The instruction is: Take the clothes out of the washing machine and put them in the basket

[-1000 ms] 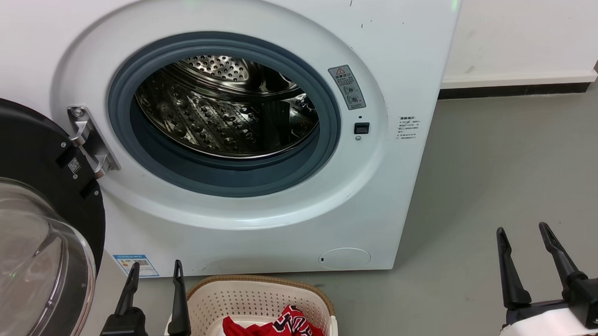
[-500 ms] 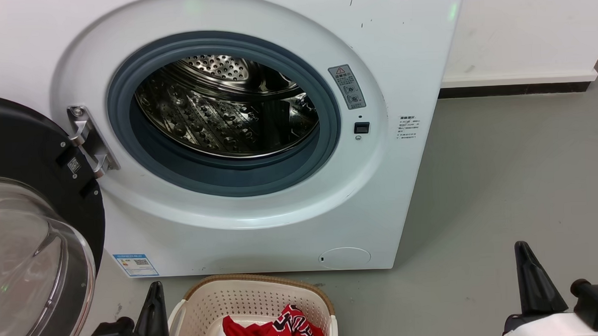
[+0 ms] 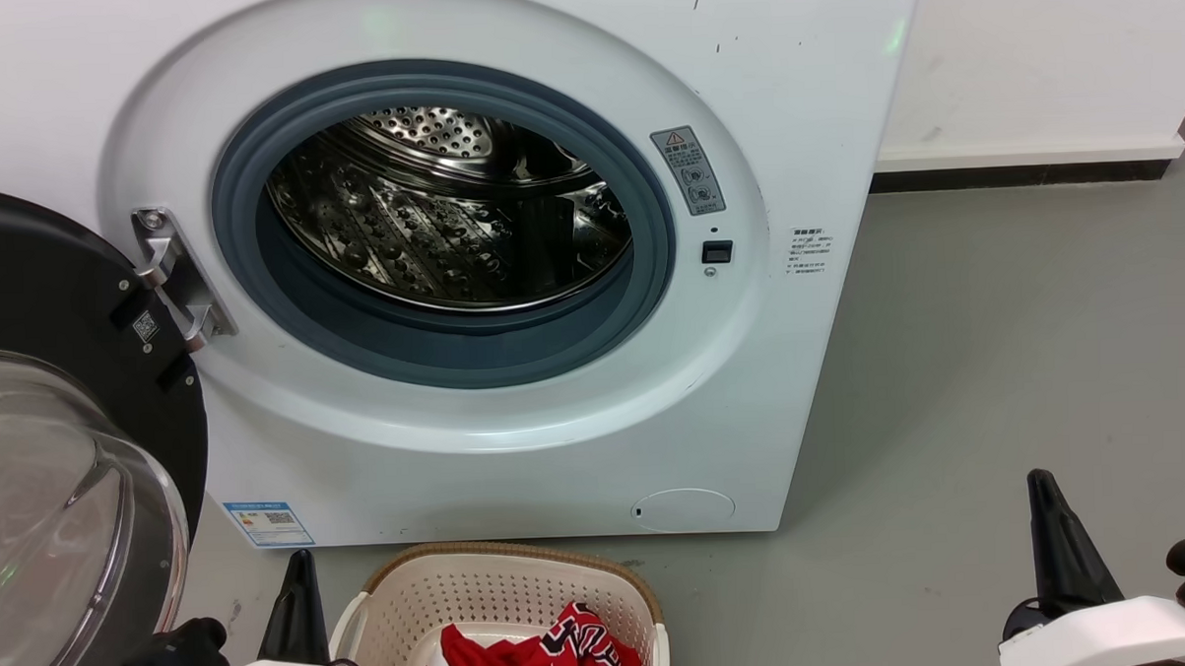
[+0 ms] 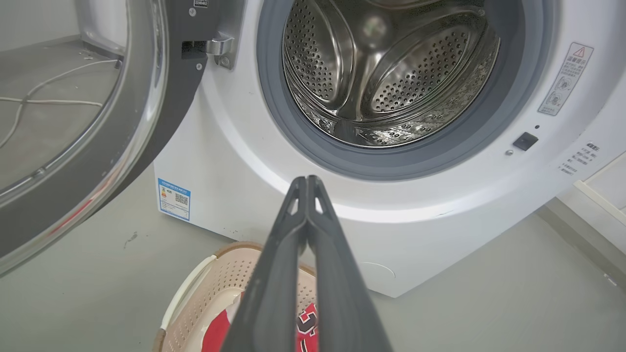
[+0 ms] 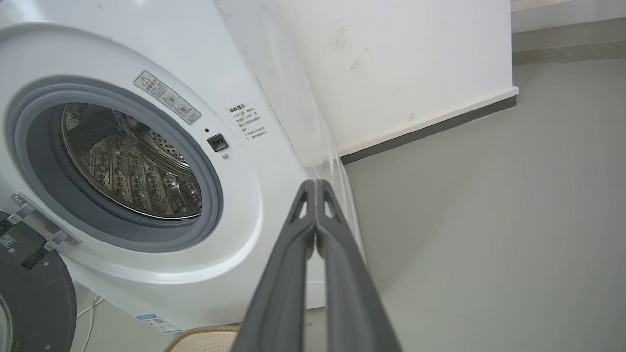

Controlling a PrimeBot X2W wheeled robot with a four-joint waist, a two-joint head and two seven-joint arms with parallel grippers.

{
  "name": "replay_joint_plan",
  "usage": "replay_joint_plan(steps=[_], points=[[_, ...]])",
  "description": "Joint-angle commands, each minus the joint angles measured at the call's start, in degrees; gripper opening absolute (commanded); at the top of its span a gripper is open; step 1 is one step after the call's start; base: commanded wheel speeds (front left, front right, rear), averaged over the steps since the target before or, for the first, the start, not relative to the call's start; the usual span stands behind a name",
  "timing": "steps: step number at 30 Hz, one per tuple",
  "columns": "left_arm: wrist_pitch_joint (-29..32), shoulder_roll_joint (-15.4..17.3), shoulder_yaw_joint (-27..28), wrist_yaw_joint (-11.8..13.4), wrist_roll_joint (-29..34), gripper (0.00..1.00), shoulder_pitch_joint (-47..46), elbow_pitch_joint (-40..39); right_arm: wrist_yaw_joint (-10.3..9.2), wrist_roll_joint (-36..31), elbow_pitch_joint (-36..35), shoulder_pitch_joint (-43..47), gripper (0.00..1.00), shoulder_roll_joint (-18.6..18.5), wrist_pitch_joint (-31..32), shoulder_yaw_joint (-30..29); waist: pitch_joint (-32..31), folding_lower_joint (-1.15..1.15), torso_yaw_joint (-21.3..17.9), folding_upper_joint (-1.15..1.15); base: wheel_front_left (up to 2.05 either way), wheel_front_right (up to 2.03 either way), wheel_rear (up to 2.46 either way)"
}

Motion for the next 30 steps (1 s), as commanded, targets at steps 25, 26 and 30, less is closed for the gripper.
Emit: replay_joint_plan(steps=[25, 26, 30], points=[[5.55, -0.36, 1.77, -2.48, -24.06, 0.0, -4.81, 0.88, -0.01, 24.86, 1.86, -4.54, 0.0, -0.18, 5.66, -0.56, 0.29, 0.0, 0.17, 0.0, 0.0, 0.0, 0.0], [5.75, -0.37, 1.82, -2.55, -24.82, 0.0, -4.94, 0.93, -0.01, 25.65, 1.95, -4.63, 0.0, -0.18, 5.84, -0.57, 0.3, 0.0, 0.18, 0.0, 0.0, 0.0, 0.0], [6.79, -0.47, 2.13, -2.99, -29.26, 0.0, -5.52, 1.24, -0.02, 30.22, 2.39, -5.36, 0.0, -0.19, 6.88, -0.64, 0.37, 0.0, 0.22, 0.0, 0.0, 0.0, 0.0]])
